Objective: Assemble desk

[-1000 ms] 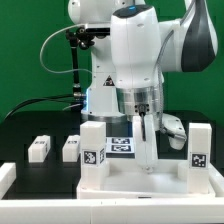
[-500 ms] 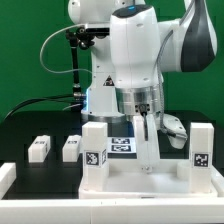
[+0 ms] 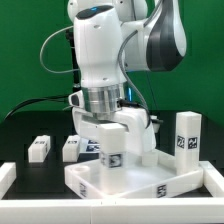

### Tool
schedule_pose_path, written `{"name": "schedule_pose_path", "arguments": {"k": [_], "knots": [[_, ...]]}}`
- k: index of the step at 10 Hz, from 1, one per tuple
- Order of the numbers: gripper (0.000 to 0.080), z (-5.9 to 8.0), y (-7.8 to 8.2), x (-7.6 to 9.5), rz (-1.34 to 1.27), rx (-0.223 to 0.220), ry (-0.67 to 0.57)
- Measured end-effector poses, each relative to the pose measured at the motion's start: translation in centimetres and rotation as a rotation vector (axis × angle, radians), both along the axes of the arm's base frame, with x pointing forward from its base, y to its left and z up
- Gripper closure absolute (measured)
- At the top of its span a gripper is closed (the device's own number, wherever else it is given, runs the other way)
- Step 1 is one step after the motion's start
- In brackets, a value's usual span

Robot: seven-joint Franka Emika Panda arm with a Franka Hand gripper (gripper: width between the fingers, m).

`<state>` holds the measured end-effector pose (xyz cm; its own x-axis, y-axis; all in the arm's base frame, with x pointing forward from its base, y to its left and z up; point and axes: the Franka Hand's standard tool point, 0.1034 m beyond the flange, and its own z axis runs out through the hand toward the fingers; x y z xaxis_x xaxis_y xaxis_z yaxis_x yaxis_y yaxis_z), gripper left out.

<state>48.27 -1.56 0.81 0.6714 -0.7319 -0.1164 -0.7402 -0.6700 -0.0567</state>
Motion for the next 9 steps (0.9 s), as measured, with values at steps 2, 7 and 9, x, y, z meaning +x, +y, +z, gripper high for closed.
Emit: {"name": "schedule_pose_path", "arguments": {"k": [2,7,9], "knots": [[0.0732,0.0,-0.7,-0.1,0.092,-0.004,-0.012],[0.0733,1.1,-2.0,3.4,0.638,0.02,-0.104],[0.0732,0.9,-1.2,3.9,0.761,0.003,-0.136]]}}
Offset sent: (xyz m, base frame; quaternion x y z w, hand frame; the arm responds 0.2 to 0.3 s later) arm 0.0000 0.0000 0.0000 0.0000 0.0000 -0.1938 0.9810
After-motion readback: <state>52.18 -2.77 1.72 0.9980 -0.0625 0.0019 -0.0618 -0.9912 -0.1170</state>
